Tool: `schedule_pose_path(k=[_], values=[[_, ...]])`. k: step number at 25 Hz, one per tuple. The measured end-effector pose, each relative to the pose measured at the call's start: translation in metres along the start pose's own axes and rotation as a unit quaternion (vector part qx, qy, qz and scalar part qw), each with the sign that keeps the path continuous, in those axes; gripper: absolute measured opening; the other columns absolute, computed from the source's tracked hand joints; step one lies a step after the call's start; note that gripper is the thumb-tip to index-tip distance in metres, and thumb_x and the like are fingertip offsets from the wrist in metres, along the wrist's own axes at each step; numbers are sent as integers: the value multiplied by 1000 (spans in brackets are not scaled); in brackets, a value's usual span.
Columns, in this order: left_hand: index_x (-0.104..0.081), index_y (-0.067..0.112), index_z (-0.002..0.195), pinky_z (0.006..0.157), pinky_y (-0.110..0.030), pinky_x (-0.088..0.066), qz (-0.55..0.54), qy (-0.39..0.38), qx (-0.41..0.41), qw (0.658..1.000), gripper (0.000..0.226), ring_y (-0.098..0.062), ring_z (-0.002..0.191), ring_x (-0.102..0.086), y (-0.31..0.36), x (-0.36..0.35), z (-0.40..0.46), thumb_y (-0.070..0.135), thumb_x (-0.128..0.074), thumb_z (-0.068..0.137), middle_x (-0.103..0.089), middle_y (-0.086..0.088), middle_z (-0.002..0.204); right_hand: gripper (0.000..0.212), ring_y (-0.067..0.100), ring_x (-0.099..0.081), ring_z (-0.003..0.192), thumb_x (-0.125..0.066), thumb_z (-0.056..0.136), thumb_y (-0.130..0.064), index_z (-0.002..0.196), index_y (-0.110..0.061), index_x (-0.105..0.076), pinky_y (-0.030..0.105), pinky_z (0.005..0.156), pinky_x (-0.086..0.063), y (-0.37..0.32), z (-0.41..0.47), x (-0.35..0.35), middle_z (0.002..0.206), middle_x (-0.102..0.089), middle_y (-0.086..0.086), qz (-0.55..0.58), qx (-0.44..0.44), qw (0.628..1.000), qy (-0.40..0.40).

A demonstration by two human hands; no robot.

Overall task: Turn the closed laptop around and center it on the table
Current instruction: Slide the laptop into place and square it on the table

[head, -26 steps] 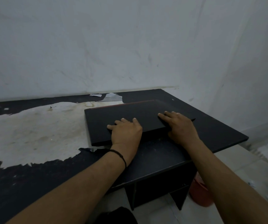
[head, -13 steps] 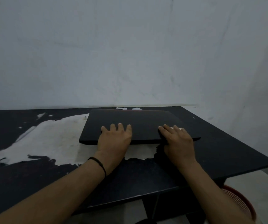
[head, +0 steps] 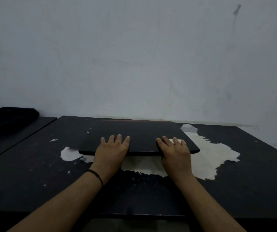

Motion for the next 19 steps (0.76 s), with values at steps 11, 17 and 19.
schedule_pose_path(k=[11,17,19], values=[[-15,21,156,111,-53,-34,-15,-16,0,1000,72,-34,136,-39,-4,-37,-6,15,-52,94,-37,-12,153,55,47,-68,94,-83,64,-5,117,-13,-71,62,82,-53,-17,-14,-23,111,-73,16,-27,2,998,-57],[-15,23,156,113,-51,-32,-25,-10,-14,1000,67,-31,140,-36,-15,-41,-12,19,-48,98,-34,-9,157,63,33,-72,82,-90,57,-19,116,-18,-72,44,65,-58,-22,-18,-21,107,-75,8,3,57,994,-93],[-13,26,156,114,-49,-29,-29,-16,-15,999,67,-30,141,-33,-17,-43,-16,27,-48,99,-31,-8,158,64,27,-73,85,-92,56,-34,116,-23,-73,40,67,-59,-19,-19,-20,108,-76,3,31,48,993,-106]])
Point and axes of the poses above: each hand's wrist, its own z-axis towards the middle knuckle, its own x-axis out of the back of the hand, y = z × x, the point moved 7 cm from there along z, towards the middle knuckle
